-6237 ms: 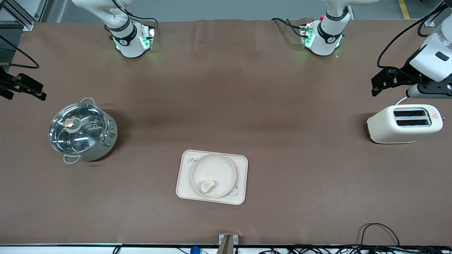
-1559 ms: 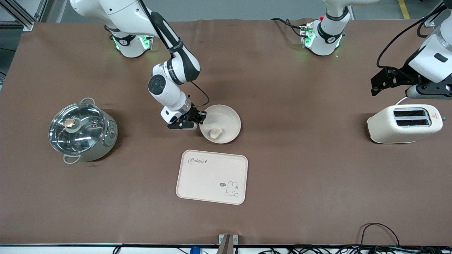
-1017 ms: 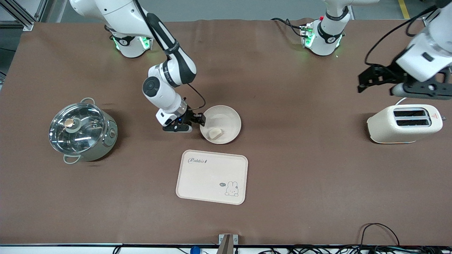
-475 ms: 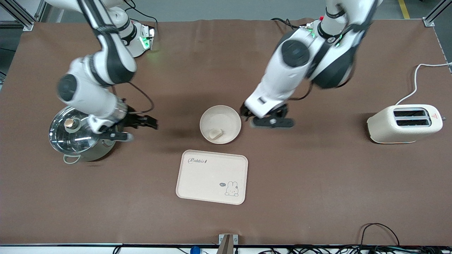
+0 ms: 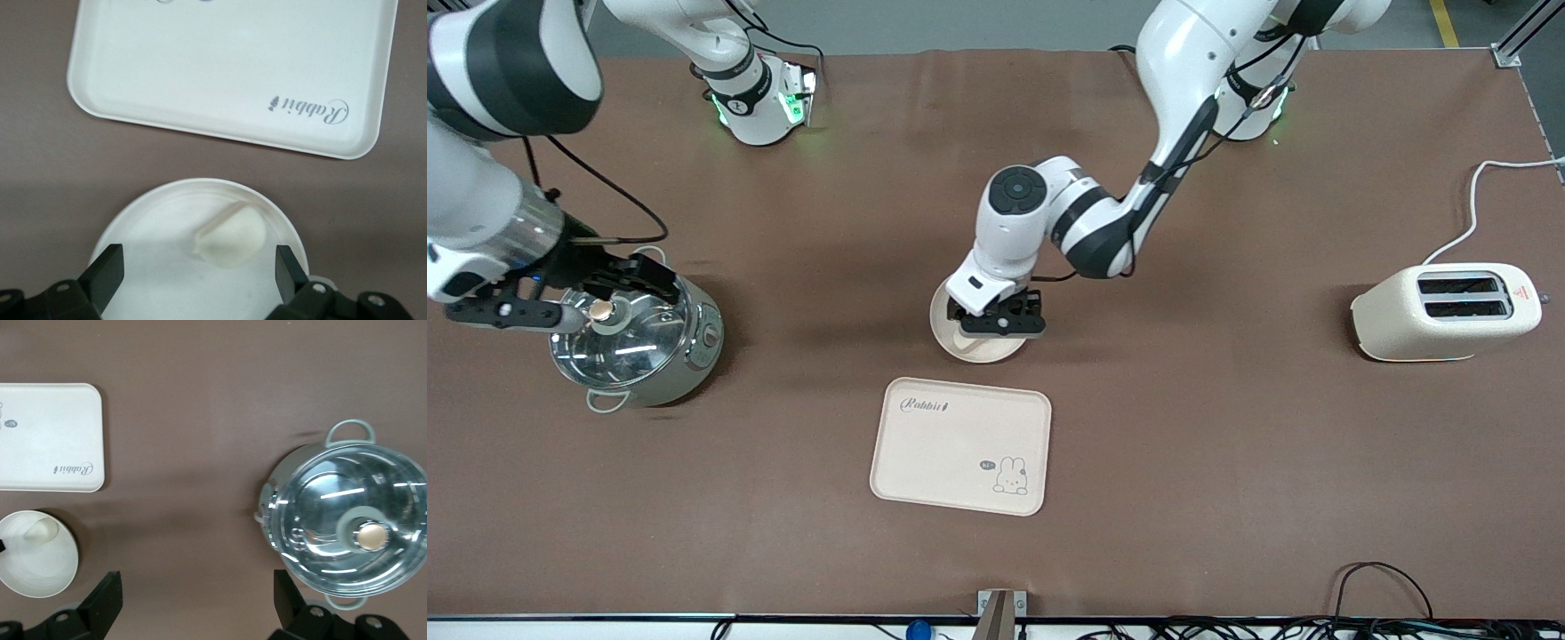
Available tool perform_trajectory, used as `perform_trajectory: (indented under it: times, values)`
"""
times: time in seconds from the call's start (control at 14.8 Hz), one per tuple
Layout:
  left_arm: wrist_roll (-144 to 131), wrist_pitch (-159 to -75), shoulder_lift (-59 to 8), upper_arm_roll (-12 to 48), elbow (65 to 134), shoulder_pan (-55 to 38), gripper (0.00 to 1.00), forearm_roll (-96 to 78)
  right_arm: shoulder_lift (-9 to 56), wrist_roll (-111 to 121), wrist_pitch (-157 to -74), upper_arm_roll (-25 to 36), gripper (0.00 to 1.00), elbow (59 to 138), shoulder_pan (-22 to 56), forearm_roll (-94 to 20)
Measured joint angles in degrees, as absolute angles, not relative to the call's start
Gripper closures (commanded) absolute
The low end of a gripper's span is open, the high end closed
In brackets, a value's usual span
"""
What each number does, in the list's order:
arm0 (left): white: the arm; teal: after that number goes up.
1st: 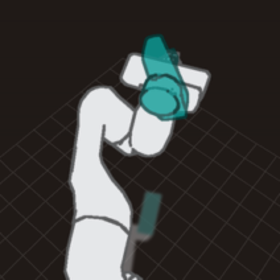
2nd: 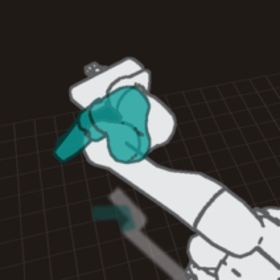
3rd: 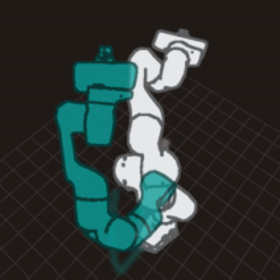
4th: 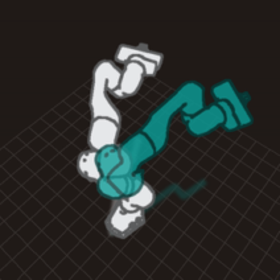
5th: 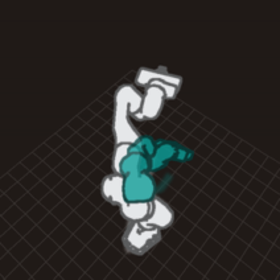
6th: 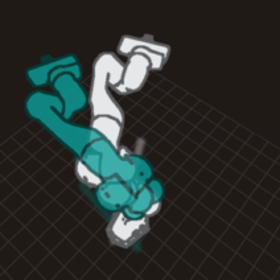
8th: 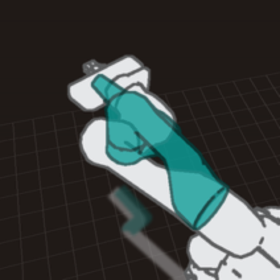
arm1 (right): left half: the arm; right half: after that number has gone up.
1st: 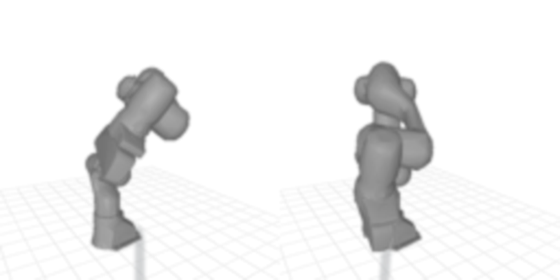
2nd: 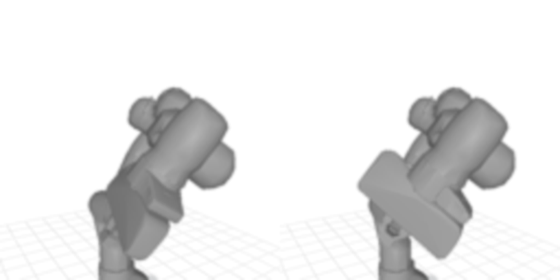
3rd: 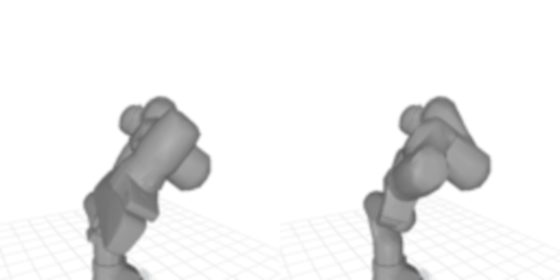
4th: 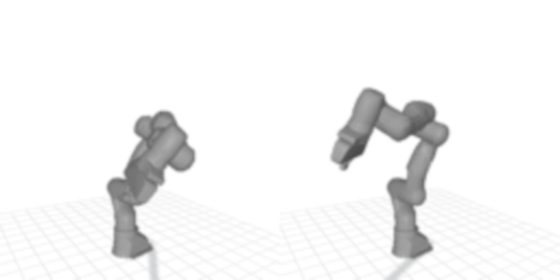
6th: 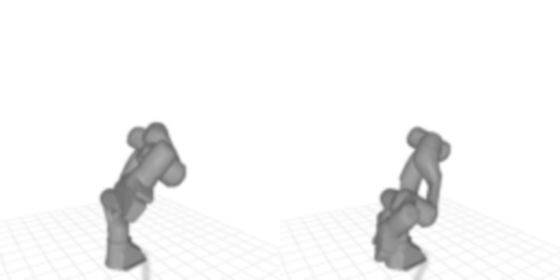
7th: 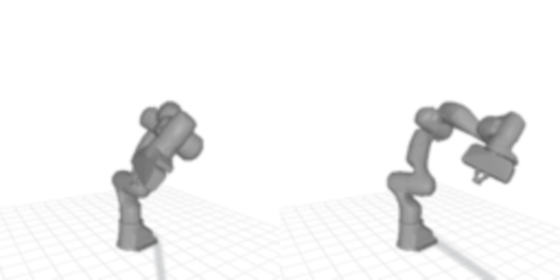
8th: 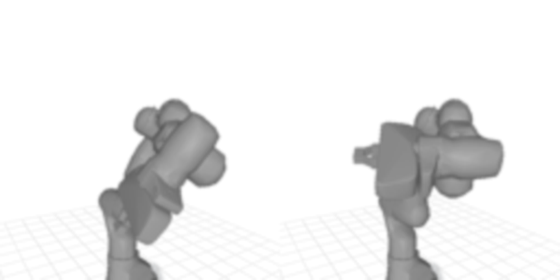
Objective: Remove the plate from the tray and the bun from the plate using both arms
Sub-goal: 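Grasp the white bun with the left gripper while the right gripper withdraws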
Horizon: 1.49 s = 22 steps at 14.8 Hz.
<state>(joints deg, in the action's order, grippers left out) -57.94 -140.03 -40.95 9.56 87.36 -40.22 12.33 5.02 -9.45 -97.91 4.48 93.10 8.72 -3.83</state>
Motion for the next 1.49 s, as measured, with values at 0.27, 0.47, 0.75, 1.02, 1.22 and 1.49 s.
perform_trajectory:
  times: [0.27, 0.47, 0.75, 1.02, 1.22, 1.49]
  values:
    - [-64.2, -143.2, -44.2, 9.4, 87.1, -42.5, 0.01, 17.6, 1.7, -7.7, -90.6, 4.5, 0.00, 92.0, 4.6, -1.8]
    - [-68.4, -145.5, -46.6, 9.4, 87.0, -42.8, 0.03, 22.7, -3.1, -5.7, -88.4, 4.5, 0.00, 91.8, 3.3, -0.3]
    - [-69.9, -147.1, -48.5, 9.3, 86.8, -42.8, 0.19, 24.9, -5.7, -4.2, -87.7, 4.1, 0.00, 91.9, 2.2, -0.1]
    - [-69.9, -147.1, -48.5, 9.2, 86.0, -42.8, 0.58, 24.9, -5.3, -3.7, -87.8, 2.7, 0.00, 92.1, 0.8, -0.1]
    - [-69.9, -147.1, -48.5, 9.1, 85.8, -42.8, 0.93, 25.0, -5.3, -3.3, -87.8, 0.9, 0.00, 92.1, -1.2, -0.1]
    - [-69.9, -147.1, -48.4, 8.0, 85.6, -43.8, 1.00, 25.2, -5.3, -2.7, -87.9, -1.2, 0.00, 92.1, -3.6, -0.1]
